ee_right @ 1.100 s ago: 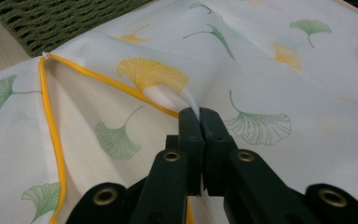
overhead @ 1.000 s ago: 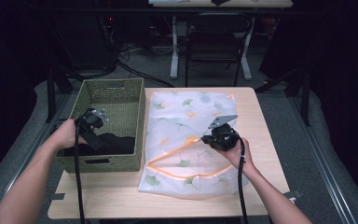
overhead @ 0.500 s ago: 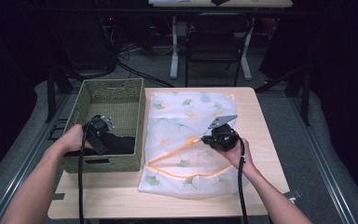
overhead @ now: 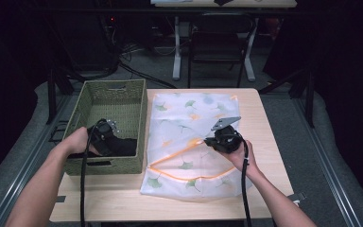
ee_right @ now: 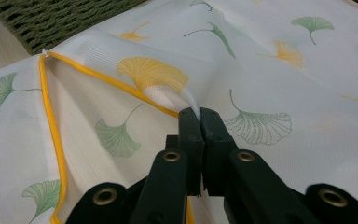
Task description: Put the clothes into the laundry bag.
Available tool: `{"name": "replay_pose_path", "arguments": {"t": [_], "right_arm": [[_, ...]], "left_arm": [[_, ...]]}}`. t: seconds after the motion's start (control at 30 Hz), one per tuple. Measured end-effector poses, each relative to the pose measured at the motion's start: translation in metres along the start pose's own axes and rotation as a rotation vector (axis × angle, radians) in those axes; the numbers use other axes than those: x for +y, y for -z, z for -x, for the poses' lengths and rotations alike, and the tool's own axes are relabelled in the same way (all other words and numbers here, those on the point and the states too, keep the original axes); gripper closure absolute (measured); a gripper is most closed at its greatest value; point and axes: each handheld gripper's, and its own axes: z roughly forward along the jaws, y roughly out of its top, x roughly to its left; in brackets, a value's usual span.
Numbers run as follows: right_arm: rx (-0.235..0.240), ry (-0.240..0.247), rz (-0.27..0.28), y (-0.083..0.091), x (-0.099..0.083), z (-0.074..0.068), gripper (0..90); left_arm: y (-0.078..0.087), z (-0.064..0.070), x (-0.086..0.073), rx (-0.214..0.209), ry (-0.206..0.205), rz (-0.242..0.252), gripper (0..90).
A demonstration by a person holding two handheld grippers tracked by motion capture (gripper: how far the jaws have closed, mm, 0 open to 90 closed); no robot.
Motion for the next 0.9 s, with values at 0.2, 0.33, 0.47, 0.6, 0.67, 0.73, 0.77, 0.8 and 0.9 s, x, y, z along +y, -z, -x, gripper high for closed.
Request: {"name": "replay_pose_path", "arguments": {"t": [0.2, 0.33, 0.47, 0.6, 0.67, 0.73, 0.77, 0.8, 0.9], "right_arm": [[-0.004, -0.001, -0.002, 0.000, 0.000, 0.000, 88.5], [-0.003, 0.000, 0.001, 0.001, 0.000, 0.000, 88.6], [-0.004, -0.003, -0.001, 0.000, -0.001, 0.000, 88.6], [-0.003, -0.004, 0.000, 0.001, -0.001, 0.000, 88.6], [-0.003, -0.005, 0.000, 0.001, -0.001, 0.000, 88.6], [-0.001, -0.006, 0.002, 0.001, -0.001, 0.000, 88.6], [-0.002, -0.009, 0.001, 0.001, -0.001, 0.000, 88.6], [-0.002, -0.009, 0.001, 0.001, -0.001, 0.000, 88.6], [-0.003, -0.006, 0.002, 0.002, -0.001, 0.000, 88.6]], "left_arm": [[-0.002, 0.002, -0.001, -0.012, -0.016, 0.000, 41.6], [-0.003, 0.003, -0.003, -0.017, -0.025, 0.008, 51.8], [-0.002, 0.005, -0.001, -0.006, -0.031, -0.005, 56.1], [0.002, 0.006, -0.002, 0.011, -0.039, 0.005, 57.4], [0.005, 0.007, -0.004, 0.019, -0.038, 0.012, 57.9], [0.008, 0.006, -0.005, 0.019, -0.035, 0.019, 58.3], [0.012, 0.006, -0.006, 0.038, -0.030, 0.027, 58.6], [0.012, 0.006, -0.006, 0.038, -0.030, 0.027, 58.6], [0.020, 0.007, -0.006, 0.045, -0.033, 0.032, 58.7]]}}
